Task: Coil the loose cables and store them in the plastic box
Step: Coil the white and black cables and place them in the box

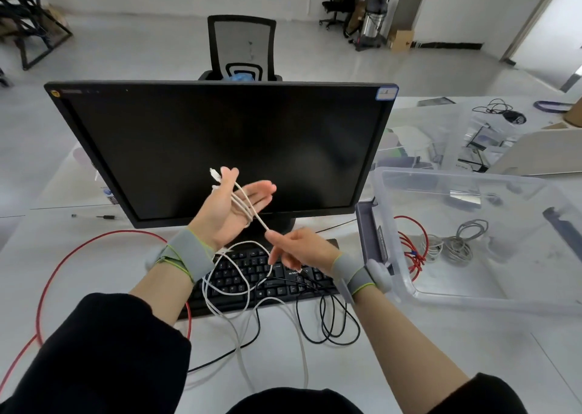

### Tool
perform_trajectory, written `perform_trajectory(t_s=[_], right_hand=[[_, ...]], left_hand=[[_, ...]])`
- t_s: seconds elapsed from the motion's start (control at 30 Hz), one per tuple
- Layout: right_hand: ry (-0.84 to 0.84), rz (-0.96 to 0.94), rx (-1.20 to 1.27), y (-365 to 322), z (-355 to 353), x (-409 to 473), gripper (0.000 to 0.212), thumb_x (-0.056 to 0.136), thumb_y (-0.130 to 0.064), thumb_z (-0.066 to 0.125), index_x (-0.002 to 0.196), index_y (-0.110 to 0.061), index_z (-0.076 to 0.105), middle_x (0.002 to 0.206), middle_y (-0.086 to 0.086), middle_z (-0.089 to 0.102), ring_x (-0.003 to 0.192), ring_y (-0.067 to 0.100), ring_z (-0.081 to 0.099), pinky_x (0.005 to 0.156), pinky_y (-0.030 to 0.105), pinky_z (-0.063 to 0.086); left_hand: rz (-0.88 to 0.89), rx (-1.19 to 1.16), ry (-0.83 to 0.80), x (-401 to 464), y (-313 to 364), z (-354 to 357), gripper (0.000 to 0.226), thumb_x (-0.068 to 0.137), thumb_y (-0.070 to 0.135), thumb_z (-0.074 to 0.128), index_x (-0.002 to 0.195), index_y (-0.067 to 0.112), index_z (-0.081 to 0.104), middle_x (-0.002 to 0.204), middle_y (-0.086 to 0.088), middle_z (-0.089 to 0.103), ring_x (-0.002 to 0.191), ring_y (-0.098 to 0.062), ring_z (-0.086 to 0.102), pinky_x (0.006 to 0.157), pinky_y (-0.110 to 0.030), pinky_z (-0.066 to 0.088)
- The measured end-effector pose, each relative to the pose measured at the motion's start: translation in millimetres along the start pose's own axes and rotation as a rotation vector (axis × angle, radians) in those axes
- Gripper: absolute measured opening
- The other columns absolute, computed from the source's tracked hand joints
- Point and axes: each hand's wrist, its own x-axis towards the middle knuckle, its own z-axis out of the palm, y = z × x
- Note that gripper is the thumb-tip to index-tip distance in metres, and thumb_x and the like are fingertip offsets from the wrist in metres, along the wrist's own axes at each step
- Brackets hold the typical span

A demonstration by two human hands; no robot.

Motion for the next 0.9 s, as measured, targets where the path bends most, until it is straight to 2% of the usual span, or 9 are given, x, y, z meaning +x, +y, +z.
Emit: perform_trajectory(t_s=[0.07, 0.13, 0.27, 0.33, 0.4, 0.5, 0.63, 0.77, 0.9], right_hand=[[-0.014, 0.012, 0.020, 8.2, 6.7, 1.6, 0.052, 0.094, -0.050, 0.045, 0.068, -0.012, 0.069, 0.051, 0.003, 0.044, 0.043, 0.010, 0.036, 0.062, 0.023, 0.039], [-0.013, 0.016, 0.050, 16.2, 7.7, 2.8, 0.049, 0.093, -0.050, 0.048, 0.067, -0.014, 0.069, 0.051, 0.003, 0.040, 0.044, 0.010, 0.033, 0.072, 0.027, 0.041], [0.046, 0.163, 0.152, 28.4, -4.3, 4.1, 0.037, 0.092, -0.040, 0.055, 0.073, -0.011, 0.066, 0.047, -0.005, 0.029, 0.044, 0.009, 0.025, 0.054, 0.021, 0.034], [0.061, 0.304, 0.447, 31.6, -14.9, 5.5, 0.030, 0.094, -0.031, 0.055, 0.075, -0.008, 0.059, 0.042, -0.009, 0.026, 0.035, 0.005, 0.022, 0.039, 0.015, 0.023], [0.104, 0.365, 0.685, 28.7, -26.1, 7.3, 0.028, 0.096, -0.023, 0.053, 0.072, -0.009, 0.052, 0.037, -0.011, 0.025, 0.028, 0.002, 0.019, 0.034, 0.013, 0.017], [0.164, 0.315, 0.675, 18.1, -35.3, 9.8, 0.026, 0.094, -0.010, 0.054, 0.069, -0.013, 0.047, 0.039, -0.009, 0.025, 0.028, 0.003, 0.019, 0.034, 0.013, 0.017], [0.161, 0.171, 0.542, 3.7, -35.2, 7.2, 0.020, 0.092, -0.005, 0.054, 0.072, -0.008, 0.055, 0.056, -0.001, 0.035, 0.042, 0.006, 0.028, 0.041, 0.016, 0.025], [0.165, 0.047, 0.371, -3.1, -22.0, 1.7, 0.021, 0.096, -0.002, 0.045, 0.099, 0.007, 0.064, 0.068, 0.005, 0.055, 0.055, 0.012, 0.048, 0.056, 0.020, 0.039], [0.025, 0.032, 0.464, -9.1, 0.6, -1.4, 0.017, 0.095, -0.006, 0.050, 0.097, 0.003, 0.064, 0.071, 0.007, 0.062, 0.058, 0.011, 0.060, 0.060, 0.016, 0.053]], left_hand=[[0.033, -0.191, 0.009, 1.3, 7.4, 4.0, 0.048, 0.100, 0.044, 0.030, 0.135, 0.014, 0.039, 0.049, 0.004, 0.045, 0.043, -0.007, 0.051, 0.062, -0.024, 0.058], [0.008, -0.245, -0.060, 0.7, 17.4, 3.2, 0.051, 0.100, 0.043, 0.033, 0.141, 0.013, 0.037, 0.043, 0.008, 0.028, 0.030, -0.006, 0.028, 0.039, -0.011, 0.037], [-0.023, -0.104, -0.192, -9.7, 35.0, 5.6, 0.034, 0.094, 0.038, 0.043, 0.091, 0.013, 0.067, 0.035, 0.009, 0.024, 0.025, -0.009, 0.014, 0.029, -0.011, 0.017], [-0.132, 0.143, -0.266, -15.7, 33.4, 9.1, 0.040, 0.088, 0.040, 0.044, 0.064, 0.016, 0.064, 0.033, 0.010, 0.023, 0.028, -0.003, 0.007, 0.030, -0.014, 0.013], [-0.286, 0.546, -0.379, -19.2, 22.0, 10.4, 0.049, 0.086, 0.044, 0.040, 0.058, 0.013, 0.065, 0.032, 0.008, 0.026, 0.027, -0.002, 0.014, 0.036, -0.015, 0.013], [-0.512, 1.166, -0.514, -12.5, -0.2, 5.4, 0.063, 0.095, 0.050, 0.029, 0.087, 0.005, 0.072, 0.046, -0.003, 0.060, 0.032, -0.007, 0.020, 0.038, -0.019, 0.015], [-0.534, 1.509, -0.275, 5.0, -20.2, -15.0, 0.063, 0.100, 0.052, 0.019, 0.135, 0.005, 0.044, 0.091, -0.002, 0.074, 0.036, -0.013, 0.023, 0.036, -0.020, 0.024], [-0.292, 1.078, -0.005, 14.5, -30.3, -34.2, 0.058, 0.098, 0.055, 0.020, 0.139, 0.018, 0.038, 0.115, -0.012, 0.066, 0.034, -0.009, 0.034, 0.035, -0.017, 0.023], [-0.139, 0.439, 0.117, 15.8, -32.1, -24.9, 0.050, 0.100, 0.043, 0.034, 0.137, 0.010, 0.040, 0.093, -0.001, 0.069, 0.047, -0.004, 0.049, 0.041, -0.011, 0.035]])
